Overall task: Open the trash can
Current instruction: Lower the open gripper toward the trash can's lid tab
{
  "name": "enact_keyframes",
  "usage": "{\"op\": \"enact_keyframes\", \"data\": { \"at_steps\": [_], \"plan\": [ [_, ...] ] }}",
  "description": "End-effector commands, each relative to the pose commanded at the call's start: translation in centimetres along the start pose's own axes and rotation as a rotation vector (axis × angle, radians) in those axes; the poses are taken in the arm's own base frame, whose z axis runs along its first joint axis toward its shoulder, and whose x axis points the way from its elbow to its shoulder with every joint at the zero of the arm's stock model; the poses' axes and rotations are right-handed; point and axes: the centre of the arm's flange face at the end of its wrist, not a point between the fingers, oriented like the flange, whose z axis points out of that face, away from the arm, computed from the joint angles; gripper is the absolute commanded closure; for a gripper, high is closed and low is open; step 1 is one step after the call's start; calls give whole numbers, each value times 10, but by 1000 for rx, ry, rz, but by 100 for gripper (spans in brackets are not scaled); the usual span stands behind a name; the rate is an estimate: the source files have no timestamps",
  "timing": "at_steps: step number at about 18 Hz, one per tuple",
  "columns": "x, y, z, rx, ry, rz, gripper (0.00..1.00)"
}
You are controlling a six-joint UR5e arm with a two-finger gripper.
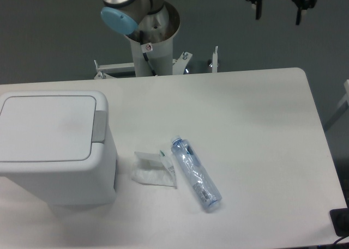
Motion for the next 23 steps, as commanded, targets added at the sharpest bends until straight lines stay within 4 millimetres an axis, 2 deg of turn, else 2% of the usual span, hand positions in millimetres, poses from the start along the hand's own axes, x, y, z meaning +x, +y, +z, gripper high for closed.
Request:
{"op": "enact_keyframes", "data": {
  "at_steps": [4, 6, 7, 8, 11, 14, 16, 19, 20, 21, 23],
  "plan": [
    [-1, -3, -3, 3, -6, -3, 0],
    [-3, -11, -2, 31, -1, -126, 0],
    [-3, -21, -3, 64, 6, -219, 0],
    [-5, -42, -3, 127, 25, -337, 0],
    [0, -88, 5, 187, 53, -530, 0],
    [15, -152, 18, 258, 38, -607, 0],
    [31, -189, 28, 295, 57, -659, 0],
    [51, -230, 40, 317, 118, -757, 0],
    [68, -258, 46, 325, 185, -789, 0],
    [82, -273, 54, 320, 237, -808, 0],
    [88, -283, 62, 328, 311, -855, 0]
  ]
}}
